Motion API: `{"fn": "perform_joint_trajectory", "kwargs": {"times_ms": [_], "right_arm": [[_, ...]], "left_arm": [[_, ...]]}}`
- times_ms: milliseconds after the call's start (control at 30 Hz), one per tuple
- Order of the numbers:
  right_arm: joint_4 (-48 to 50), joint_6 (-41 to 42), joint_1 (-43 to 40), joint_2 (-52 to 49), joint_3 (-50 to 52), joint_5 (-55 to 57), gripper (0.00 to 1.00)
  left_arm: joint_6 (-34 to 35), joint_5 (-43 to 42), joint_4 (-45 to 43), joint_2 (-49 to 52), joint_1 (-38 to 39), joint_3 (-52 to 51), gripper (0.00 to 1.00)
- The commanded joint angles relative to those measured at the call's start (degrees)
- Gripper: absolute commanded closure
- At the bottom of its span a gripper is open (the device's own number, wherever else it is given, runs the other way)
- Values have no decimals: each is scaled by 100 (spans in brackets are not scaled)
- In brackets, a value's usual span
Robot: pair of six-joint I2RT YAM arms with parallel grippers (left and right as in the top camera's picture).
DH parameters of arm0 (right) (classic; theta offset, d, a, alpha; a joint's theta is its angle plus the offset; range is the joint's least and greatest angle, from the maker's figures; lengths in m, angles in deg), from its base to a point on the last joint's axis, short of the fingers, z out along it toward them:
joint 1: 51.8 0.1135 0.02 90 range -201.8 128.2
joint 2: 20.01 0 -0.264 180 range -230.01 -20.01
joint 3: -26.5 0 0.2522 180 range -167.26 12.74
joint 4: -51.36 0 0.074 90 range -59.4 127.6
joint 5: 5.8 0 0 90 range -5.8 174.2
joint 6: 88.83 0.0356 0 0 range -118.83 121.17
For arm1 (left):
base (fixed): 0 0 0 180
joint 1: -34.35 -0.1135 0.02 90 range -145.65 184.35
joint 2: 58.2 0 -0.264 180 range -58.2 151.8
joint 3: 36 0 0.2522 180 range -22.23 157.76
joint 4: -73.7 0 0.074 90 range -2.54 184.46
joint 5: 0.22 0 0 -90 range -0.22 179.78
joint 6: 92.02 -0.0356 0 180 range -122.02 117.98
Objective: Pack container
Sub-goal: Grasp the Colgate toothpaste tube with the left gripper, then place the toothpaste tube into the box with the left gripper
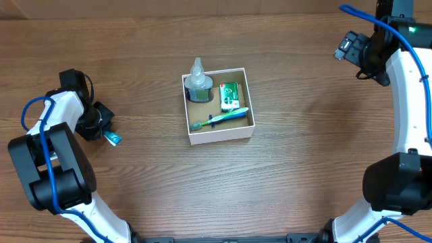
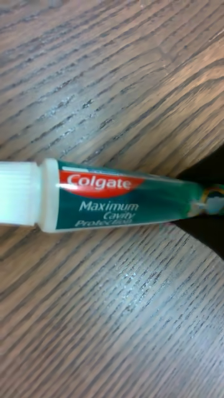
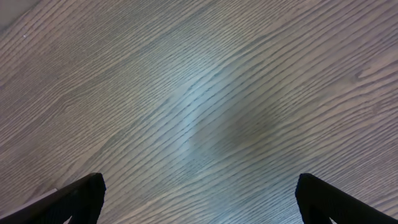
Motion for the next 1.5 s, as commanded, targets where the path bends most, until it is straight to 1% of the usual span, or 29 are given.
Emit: {"fn": "perform_joint_trajectory", "kwargs": {"times_ms": [0, 100, 200, 267, 367, 433, 467, 567, 633, 700, 733, 767, 900, 967, 1033, 1167, 1300, 1400, 1467], "right_arm": [[11, 0, 15, 146, -118, 44, 0], [11, 0, 15, 146, -118, 44, 0], [11, 0, 15, 146, -118, 46, 0], [11, 0, 15, 146, -118, 44, 0], [11, 0, 15, 146, -118, 44, 0], [11, 0, 15, 146, -118, 44, 0], [11, 0, 15, 146, -118, 44, 0], [11, 0, 15, 146, -118, 44, 0], [11, 0, 15, 146, -118, 44, 0], [11, 0, 15, 146, -118, 44, 0], [11, 0, 15, 146, -118, 44, 0], [11, 0, 15, 146, -118, 44, 0], [11, 0, 15, 146, -118, 44, 0], [11, 0, 15, 146, -118, 44, 0], [11, 0, 15, 146, -118, 44, 0], [11, 0, 15, 146, -118, 44, 0], [11, 0, 15, 146, -118, 44, 0], [11, 0, 15, 146, -118, 46, 0], [11, 0, 15, 146, -118, 44, 0]], "left_arm": [[-494, -1040, -63, 765, 9, -85, 89], [-879, -1749, 160, 671, 17, 437, 89], [-1458, -2249, 785, 619, 92, 1290, 89], [-2046, -2428, 1449, 535, 223, 2028, 89], [-2544, -2426, 2175, 278, 516, 2986, 91], [-2865, -2426, 2492, -57, 839, 3574, 90], [-2997, -2428, 2575, -179, 964, 3740, 89], [-3713, -2393, 2949, -625, 1563, 4284, 87], [-4109, -2083, 3195, -831, 2079, 4522, 87], [-4492, -1729, 3359, -957, 2599, 4548, 86], [-4789, -1449, 3488, -966, 2973, 4548, 86], [-4920, -1279, 3539, -938, 3230, 4540, 86], [-5110, -654, 3558, -704, 4015, 4513, 86], [-5254, -575, 3576, -509, 4205, 4513, 85], [-5318, -577, 3569, -247, 4286, 4513, 82], [-5563, -822, 3582, 372, 4291, 4513, 82], [-5613, -883, 3580, 844, 4306, 4513, 81], [-5584, -916, 3578, 833, 4398, 4544, 73], [-5477, -1008, 3613, 780, 4483, 4614, 71]]}}
